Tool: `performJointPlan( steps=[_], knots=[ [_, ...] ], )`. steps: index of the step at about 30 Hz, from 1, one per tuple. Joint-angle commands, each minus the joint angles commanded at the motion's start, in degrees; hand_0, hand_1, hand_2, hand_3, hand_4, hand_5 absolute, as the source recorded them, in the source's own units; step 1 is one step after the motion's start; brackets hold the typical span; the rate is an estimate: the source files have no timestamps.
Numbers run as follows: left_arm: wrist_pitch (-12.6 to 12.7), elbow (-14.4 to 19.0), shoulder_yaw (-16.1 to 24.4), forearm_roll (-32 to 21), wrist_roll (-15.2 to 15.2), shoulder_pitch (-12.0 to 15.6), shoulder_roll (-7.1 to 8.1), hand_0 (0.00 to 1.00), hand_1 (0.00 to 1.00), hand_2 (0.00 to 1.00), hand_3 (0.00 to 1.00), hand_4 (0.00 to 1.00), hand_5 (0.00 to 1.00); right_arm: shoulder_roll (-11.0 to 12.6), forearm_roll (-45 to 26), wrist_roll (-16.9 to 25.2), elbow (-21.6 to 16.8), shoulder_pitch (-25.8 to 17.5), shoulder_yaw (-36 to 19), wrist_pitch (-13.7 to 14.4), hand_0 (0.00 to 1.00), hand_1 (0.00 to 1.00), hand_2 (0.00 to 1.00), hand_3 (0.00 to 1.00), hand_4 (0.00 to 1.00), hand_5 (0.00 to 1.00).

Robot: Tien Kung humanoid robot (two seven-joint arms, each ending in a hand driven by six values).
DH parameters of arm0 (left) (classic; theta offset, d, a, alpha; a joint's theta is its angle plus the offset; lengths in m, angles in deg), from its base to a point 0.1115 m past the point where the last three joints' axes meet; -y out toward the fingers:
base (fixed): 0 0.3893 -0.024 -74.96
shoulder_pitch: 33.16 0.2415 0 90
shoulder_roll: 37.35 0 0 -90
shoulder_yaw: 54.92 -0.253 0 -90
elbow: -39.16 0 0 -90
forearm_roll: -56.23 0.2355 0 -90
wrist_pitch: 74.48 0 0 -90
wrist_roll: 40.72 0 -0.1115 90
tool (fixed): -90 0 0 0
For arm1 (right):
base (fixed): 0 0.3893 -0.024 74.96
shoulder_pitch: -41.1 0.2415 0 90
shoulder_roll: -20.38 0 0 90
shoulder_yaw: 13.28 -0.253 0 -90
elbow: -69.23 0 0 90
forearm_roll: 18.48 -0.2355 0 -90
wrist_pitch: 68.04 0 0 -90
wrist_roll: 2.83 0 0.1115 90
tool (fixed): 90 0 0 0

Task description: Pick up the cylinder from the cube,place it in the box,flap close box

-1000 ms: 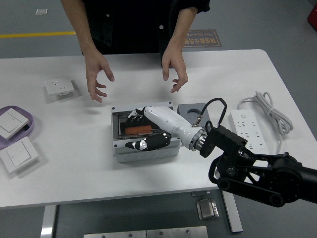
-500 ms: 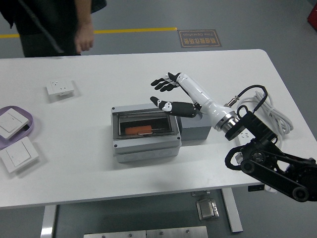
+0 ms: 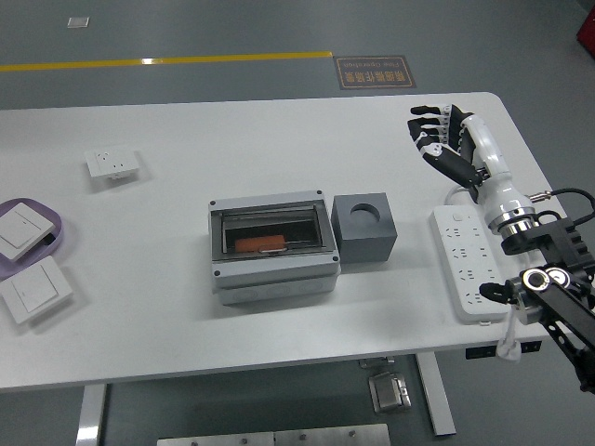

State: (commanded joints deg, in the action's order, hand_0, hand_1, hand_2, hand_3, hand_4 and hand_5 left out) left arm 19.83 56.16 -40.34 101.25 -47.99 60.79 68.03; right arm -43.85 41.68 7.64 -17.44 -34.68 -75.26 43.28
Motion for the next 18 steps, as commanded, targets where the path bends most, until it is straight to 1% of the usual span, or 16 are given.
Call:
performJointPlan(
  steps=[1,2,7,8,13,14,18],
  knots=[
    [0.0,0.0,0.2,0.2,0.0,0.0,0.1,0.623,0.607,0.539,0.628,0.684,0.315,-0.2,-1.4,0.5,0.3,-0.5,-1.4,0.0,0.618,0.595,0.619,0.642,0.657,0.365],
    [0.0,0.1,0.4,0.4,0.0,0.0,0.16,0.622,0.607,0.54,0.628,0.684,0.315,-0.3,-2.3,0.8,0.5,-0.9,-2.5,-0.1,0.623,0.614,0.631,0.647,0.689,0.345],
    [-0.1,0.3,0.9,0.9,0.0,0.2,0.19,0.622,0.607,0.54,0.628,0.684,0.315,-0.3,-4.6,2.2,0.8,-2.2,-7.4,-0.2,0.623,0.614,0.631,0.647,0.689,0.345],
    [-0.1,0.3,0.9,0.9,0.0,0.3,0.16,0.623,0.607,0.54,0.628,0.684,0.315,-0.3,-4.8,2.4,0.8,-2.4,-8.0,-0.3,0.671,0.644,0.657,0.662,0.754,0.317],
    [-0.2,0.2,0.5,0.3,0.0,0.5,0.07,0.623,0.607,0.54,0.628,0.684,0.315,-0.6,-5.4,3.0,0.9,-3.5,-11.1,-1.0,0.671,0.644,0.657,0.662,0.754,0.317],
    [-0.2,0.2,0.4,0.3,0.0,0.5,0.1,0.623,0.607,0.54,0.628,0.685,0.315,-0.7,-5.5,3.0,1.0,-3.6,-11.5,-1.1,0.695,0.658,0.678,0.68,0.782,0.266],
    [-0.2,0.1,0.5,0.4,0.0,0.5,0.24,0.623,0.607,0.54,0.628,0.685,0.315,-0.9,-5.9,3.1,1.6,-3.6,-12.6,-1.3,0.695,0.658,0.678,0.68,0.782,0.266]
  ],
)
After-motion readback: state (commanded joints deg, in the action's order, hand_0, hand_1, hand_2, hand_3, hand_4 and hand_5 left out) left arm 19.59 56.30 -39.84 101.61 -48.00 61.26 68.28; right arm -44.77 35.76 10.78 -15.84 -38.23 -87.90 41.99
